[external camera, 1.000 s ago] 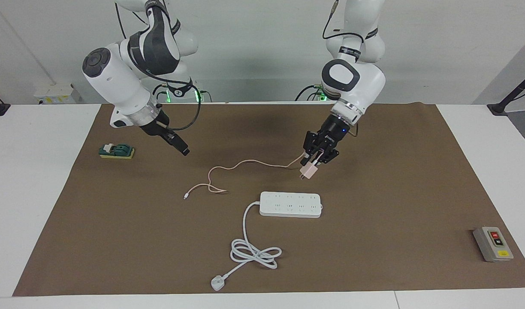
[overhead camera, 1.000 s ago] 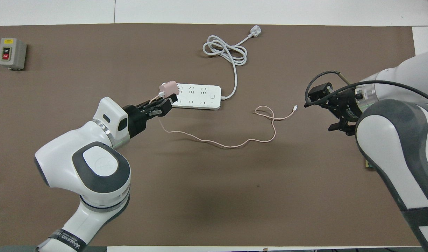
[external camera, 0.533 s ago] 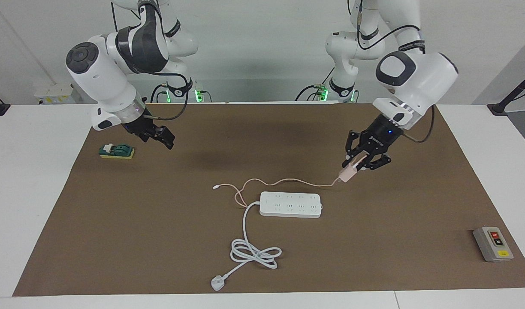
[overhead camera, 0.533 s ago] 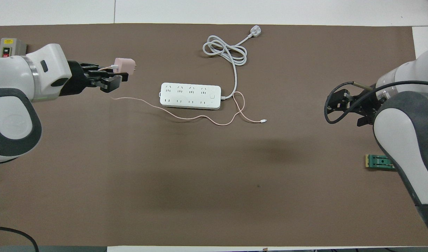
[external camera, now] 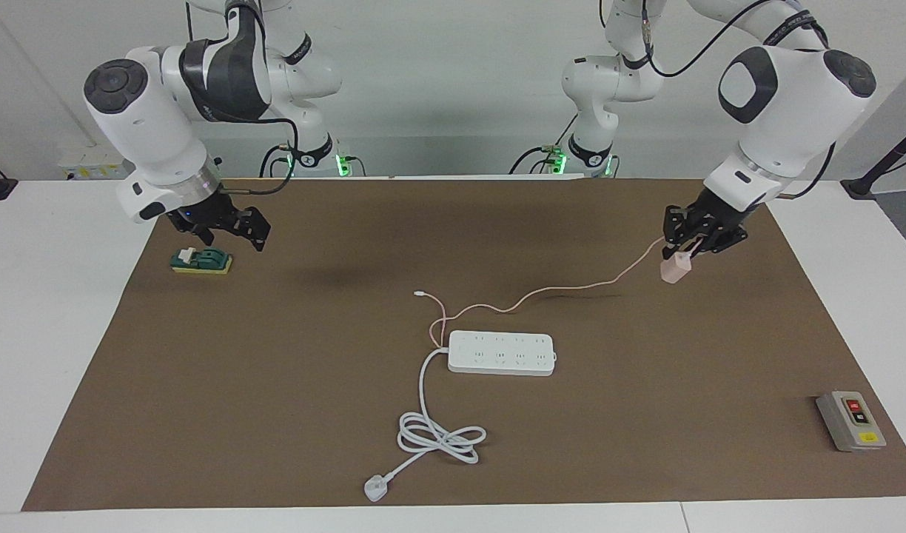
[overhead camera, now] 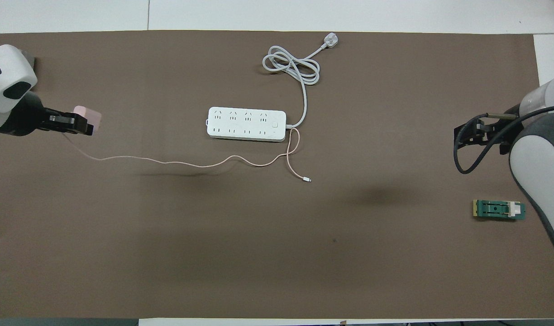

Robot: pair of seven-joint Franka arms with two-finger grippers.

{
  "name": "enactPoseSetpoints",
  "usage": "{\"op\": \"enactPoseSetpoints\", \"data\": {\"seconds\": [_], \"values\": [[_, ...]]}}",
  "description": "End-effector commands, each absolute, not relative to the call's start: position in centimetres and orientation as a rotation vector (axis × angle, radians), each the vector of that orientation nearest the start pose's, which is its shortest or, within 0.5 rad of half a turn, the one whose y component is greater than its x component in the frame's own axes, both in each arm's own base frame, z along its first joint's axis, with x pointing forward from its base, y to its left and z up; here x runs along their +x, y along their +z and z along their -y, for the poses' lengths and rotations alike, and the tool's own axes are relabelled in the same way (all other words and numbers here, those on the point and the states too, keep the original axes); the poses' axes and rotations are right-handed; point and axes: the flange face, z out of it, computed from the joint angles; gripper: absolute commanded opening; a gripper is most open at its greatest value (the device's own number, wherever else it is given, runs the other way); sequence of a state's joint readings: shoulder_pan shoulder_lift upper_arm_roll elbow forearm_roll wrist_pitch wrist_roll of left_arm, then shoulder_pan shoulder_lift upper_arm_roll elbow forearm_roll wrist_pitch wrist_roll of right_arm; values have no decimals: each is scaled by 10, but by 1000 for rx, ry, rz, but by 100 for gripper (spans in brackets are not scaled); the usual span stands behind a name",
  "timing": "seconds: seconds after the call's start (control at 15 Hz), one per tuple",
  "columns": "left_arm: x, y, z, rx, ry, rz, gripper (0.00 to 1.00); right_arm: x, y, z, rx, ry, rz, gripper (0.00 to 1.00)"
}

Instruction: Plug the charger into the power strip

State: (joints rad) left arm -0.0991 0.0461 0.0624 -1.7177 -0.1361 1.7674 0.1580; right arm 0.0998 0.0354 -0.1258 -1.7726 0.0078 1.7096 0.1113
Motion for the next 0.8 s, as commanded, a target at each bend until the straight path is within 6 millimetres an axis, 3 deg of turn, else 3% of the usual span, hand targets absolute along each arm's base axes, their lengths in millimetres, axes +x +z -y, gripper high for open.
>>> {"op": "enactPoseSetpoints", "data": {"seconds": [0.0,0.13,0.47,0.73], "values": [[563,563,28,-3193,69,-97,0,563,526,27,-3144,164,-136,100],[558,563,19,-3193,78,13,0,563,527,12,-3136,159,-95,100],[555,558,17,-3192,77,58,0,561,540,-20,-3138,142,-13,100],[558,559,8,-3188,48,147,0,551,551,-11,-3136,169,-56,100]]}}
